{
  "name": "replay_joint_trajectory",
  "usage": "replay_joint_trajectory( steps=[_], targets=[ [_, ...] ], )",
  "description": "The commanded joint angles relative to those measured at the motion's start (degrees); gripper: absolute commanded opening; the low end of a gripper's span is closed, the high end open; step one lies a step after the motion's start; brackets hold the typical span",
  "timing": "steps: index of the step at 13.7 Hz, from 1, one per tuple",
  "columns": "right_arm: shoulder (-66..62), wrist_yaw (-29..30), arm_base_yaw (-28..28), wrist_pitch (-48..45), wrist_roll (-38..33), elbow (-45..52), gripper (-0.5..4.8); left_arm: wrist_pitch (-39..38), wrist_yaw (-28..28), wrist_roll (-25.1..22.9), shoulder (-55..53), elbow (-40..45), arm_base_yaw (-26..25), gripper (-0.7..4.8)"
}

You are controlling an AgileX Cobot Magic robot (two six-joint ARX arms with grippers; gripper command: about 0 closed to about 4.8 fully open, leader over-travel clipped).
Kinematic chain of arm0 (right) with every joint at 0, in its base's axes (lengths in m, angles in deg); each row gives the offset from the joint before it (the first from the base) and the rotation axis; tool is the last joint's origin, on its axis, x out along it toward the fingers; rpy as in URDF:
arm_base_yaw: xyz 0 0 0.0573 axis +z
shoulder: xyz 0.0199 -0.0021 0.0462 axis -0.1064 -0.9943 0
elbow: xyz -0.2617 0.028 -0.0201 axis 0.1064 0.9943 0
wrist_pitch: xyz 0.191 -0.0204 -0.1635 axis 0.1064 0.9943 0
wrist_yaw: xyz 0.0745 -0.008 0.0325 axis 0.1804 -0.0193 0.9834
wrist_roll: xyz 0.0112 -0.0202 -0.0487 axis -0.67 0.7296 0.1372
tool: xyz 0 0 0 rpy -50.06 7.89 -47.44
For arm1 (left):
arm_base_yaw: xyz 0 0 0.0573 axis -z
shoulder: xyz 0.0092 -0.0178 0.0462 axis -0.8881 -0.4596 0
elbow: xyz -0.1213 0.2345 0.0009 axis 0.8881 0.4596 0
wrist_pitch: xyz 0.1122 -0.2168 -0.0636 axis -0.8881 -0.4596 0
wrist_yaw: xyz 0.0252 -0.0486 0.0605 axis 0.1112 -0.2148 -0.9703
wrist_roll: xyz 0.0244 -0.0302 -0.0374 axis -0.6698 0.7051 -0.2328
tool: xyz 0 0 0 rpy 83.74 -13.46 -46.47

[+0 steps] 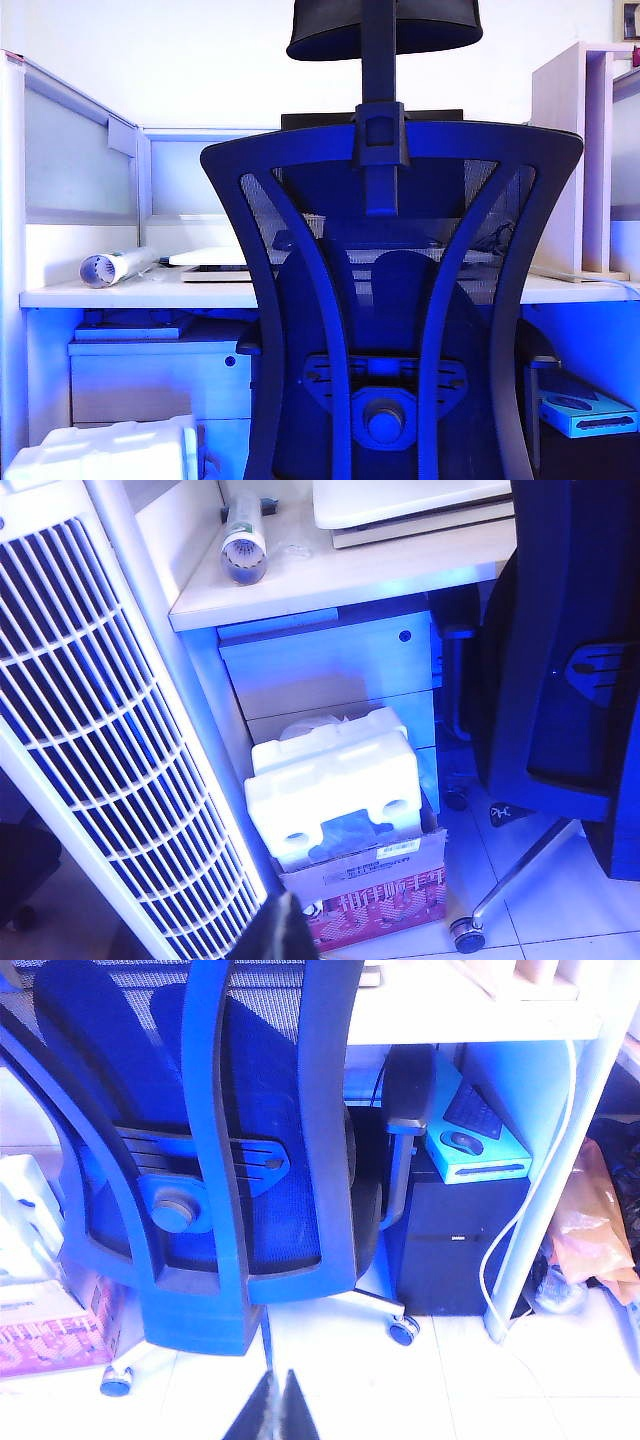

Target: Pull out the black chair under the table.

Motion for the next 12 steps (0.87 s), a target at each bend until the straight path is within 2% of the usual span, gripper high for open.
replay_joint_trajectory(
  steps=[1, 8, 9, 11, 12],
  targets=[
    [0.2, -0.1, 0.0, 1.7, 0.2, 0.0, -0.08, -1.0, 0.0, 0.1, 0.0, 0.1, 0.0, -0.04],
    [0.2, -0.1, 0.0, 1.0, 0.2, 0.0, -0.08, 0.1, 0.0, 0.0, 0.0, 0.0, 0.0, -0.05],
    [0.2, 1.3, 0.0, -3.2, 0.2, 0.0, -0.08, 4.5, 3.2, 0.1, 0.0, 0.0, 0.0, -0.04],
    [0.2, 7.0, 0.0, -6.3, 0.2, 0.0, -0.08, 7.6, 9.7, 0.6, 0.0, 0.0, 0.0, -0.04],
    [0.2, 11.7, 0.0, -9.6, 0.1, -0.2, -0.08, 10.7, 14.1, 3.1, 0.0, 0.0, 0.0, -0.04]
  ],
)
